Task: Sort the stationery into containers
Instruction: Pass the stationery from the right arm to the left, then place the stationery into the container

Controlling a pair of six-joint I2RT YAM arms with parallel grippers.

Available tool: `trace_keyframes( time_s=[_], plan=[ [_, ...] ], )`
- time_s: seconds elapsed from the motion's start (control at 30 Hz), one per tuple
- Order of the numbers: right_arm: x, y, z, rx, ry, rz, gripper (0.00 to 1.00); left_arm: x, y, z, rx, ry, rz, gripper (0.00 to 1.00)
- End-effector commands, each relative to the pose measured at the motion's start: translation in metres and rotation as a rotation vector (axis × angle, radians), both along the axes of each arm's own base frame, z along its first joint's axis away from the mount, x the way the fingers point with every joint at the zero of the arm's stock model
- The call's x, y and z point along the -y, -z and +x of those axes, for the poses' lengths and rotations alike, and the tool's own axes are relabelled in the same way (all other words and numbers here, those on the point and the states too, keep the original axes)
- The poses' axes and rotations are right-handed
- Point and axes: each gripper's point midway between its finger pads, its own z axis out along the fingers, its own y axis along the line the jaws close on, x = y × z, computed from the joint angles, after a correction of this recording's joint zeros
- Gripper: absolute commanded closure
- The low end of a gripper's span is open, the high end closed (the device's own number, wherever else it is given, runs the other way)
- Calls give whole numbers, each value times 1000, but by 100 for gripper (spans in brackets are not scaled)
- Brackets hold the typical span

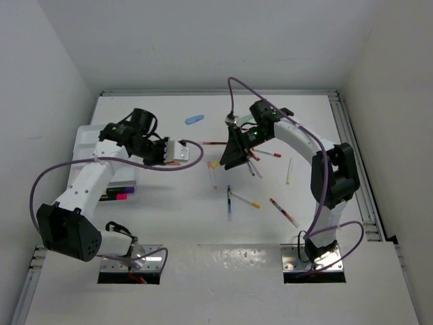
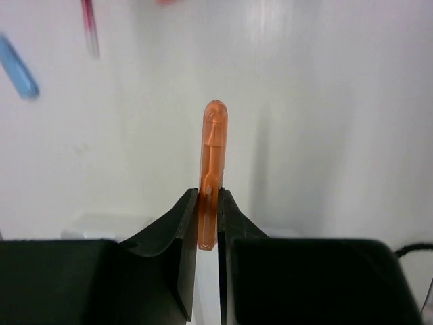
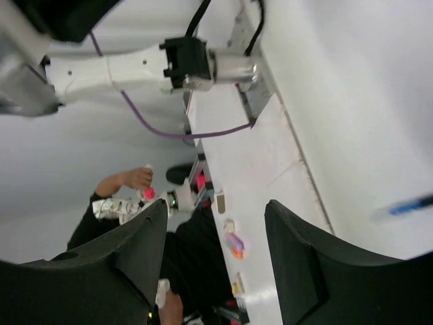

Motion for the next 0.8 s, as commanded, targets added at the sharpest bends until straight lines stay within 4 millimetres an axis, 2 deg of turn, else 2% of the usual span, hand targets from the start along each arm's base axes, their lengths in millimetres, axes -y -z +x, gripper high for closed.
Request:
trace_keyframes(
  time_s=[0.0,0.07,0.1,0.13,0.17,0.23,0.27,0.37,0.53,0.77],
  plan=[
    [23,-6,11,37,47,13,41,-58,-6,10,59,-18,116,98],
    [31,-3,15,41,61,3,41,-86,3,14,31,-49,164,100],
    [34,-1,15,38,64,-4,41,-113,1,20,41,-89,186,100],
    [36,0,15,30,65,-9,41,-122,8,21,13,-93,196,100],
    [38,3,15,40,61,-12,41,-144,13,25,-8,-110,216,100],
    [41,6,12,28,61,-22,41,-168,20,26,-30,-123,256,100],
    [42,8,12,33,57,-28,41,-187,21,28,-27,-135,277,100],
    [45,13,9,21,59,-44,41,-220,33,29,-46,-139,317,100],
    [46,18,6,10,61,-62,42,-258,52,27,-56,-140,364,100],
    [49,23,3,15,60,-94,42,-295,83,27,-56,-131,444,100]
  ],
)
